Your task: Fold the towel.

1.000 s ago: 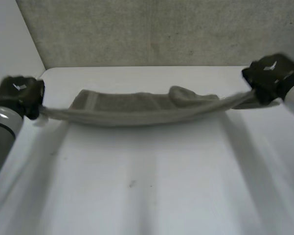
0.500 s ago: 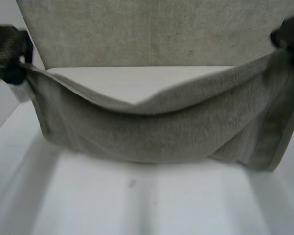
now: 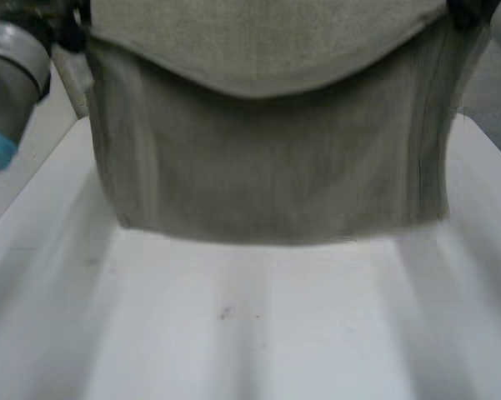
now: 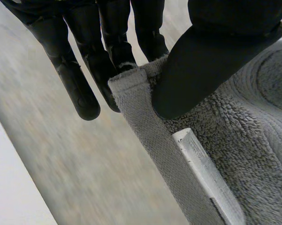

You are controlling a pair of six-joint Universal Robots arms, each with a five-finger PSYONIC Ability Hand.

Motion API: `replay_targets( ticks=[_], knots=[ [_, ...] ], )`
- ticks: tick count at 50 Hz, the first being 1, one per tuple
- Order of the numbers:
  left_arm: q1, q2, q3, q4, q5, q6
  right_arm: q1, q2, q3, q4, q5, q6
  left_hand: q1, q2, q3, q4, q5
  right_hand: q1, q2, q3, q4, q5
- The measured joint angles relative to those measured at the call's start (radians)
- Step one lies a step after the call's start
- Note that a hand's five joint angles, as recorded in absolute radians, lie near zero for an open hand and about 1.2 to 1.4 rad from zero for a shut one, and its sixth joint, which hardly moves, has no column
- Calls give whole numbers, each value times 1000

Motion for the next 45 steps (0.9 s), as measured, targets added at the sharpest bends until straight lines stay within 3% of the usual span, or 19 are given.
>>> replay_targets(
  ticks=[9, 17, 25, 32, 39, 45],
  knots=[
    [20, 43, 178, 21, -50, -175, -1, -93, -44, -88, 12, 219, 0, 0, 0, 0, 5, 0, 0, 0, 0, 2],
    [59, 59, -46, 43, -34, -199, -5, -142, 198, -50, -20, 172, 0, 0, 0, 0, 5, 0, 0, 0, 0, 2],
    [93, 43, -405, 204, 26, -163, -7, -120, 513, -106, -57, 45, 0, 0, 0, 0, 5, 0, 0, 0, 0, 2],
    [98, -18, -675, 361, 85, -39, -5, -42, 757, -248, -80, -39, 0, 0, 0, 0, 5, 1, 0, 0, 0, 2],
    [109, -16, -780, 375, 98, 57, -7, -30, 873, -275, -72, -100, 0, 0, 0, 0, 5, 1, 0, 0, 0, 3],
    [155, 104, -856, 320, 116, 77, -12, -140, 958, -204, -67, -128, 0, 0, 0, 0, 5, 1, 0, 0, 0, 2]
  ],
)
